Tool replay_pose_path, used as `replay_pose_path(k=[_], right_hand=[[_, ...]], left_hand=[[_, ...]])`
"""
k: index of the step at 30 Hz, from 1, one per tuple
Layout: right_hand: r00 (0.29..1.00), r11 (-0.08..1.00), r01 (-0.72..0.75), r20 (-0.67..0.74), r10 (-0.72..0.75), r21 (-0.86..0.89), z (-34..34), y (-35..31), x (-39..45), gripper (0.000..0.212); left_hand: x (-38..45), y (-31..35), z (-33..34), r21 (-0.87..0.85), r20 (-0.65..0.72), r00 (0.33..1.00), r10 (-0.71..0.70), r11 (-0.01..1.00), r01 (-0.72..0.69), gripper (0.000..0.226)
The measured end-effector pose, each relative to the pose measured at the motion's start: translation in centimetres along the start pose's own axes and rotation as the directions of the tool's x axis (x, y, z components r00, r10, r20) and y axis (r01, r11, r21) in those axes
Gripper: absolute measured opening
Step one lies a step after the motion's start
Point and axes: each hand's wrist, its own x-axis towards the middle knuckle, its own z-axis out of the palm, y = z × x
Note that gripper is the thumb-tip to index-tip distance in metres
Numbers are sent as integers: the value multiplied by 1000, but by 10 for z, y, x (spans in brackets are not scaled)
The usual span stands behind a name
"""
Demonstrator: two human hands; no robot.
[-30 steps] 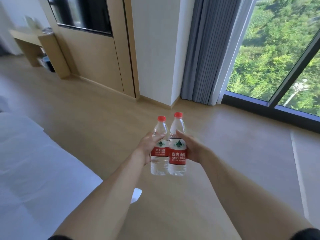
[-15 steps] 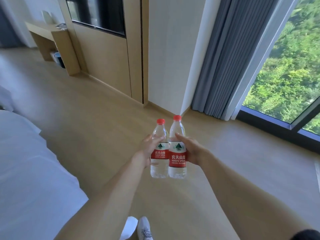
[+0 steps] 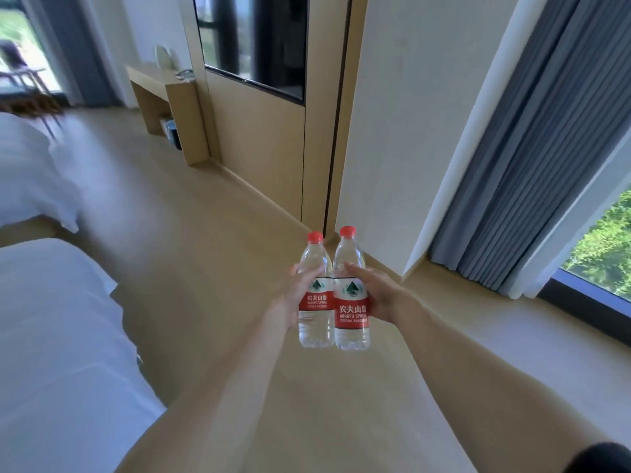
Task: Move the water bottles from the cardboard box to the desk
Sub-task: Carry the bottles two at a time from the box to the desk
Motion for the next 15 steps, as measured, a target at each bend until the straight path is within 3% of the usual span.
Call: replay_pose_path(k=[4, 9, 15], right_hand=[[997, 999, -16, 71, 20, -48, 31, -23, 58, 51], [987, 997, -46, 154, 55, -64, 61, -46, 133, 50], [947, 995, -45, 313, 69, -84, 88, -93, 236, 48]], left_hand=[[33, 26, -37, 2, -93, 995, 34, 999, -33, 44], [80, 55, -78, -41, -233, 972, 41, 998, -52, 62], [154, 96, -116, -59, -387, 919, 76, 993, -107, 42]])
